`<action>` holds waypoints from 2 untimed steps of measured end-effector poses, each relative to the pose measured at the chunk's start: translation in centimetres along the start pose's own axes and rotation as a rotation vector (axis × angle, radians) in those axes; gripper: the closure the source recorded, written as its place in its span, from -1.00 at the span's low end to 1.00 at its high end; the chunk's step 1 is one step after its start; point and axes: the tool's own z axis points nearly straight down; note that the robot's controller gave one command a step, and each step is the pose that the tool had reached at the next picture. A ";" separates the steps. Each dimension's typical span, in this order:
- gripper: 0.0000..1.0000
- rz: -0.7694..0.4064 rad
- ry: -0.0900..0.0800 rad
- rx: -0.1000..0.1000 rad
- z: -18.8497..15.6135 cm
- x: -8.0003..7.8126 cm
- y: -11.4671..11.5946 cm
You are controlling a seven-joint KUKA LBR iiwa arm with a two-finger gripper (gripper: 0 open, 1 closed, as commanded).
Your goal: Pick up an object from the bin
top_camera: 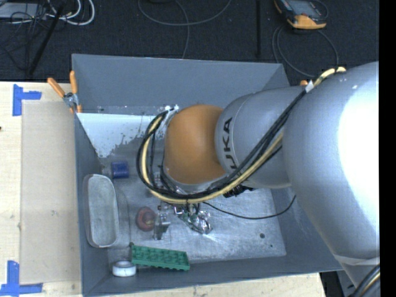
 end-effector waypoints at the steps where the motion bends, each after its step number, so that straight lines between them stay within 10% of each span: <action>1: -1.00 0.007 0.003 0.001 -0.6 0.9 0.3; 2: -1.00 0.109 -0.003 -0.001 2.9 1.6 0.5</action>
Offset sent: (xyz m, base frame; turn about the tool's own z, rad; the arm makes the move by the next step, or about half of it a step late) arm -0.0086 0.0031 0.0064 0.0071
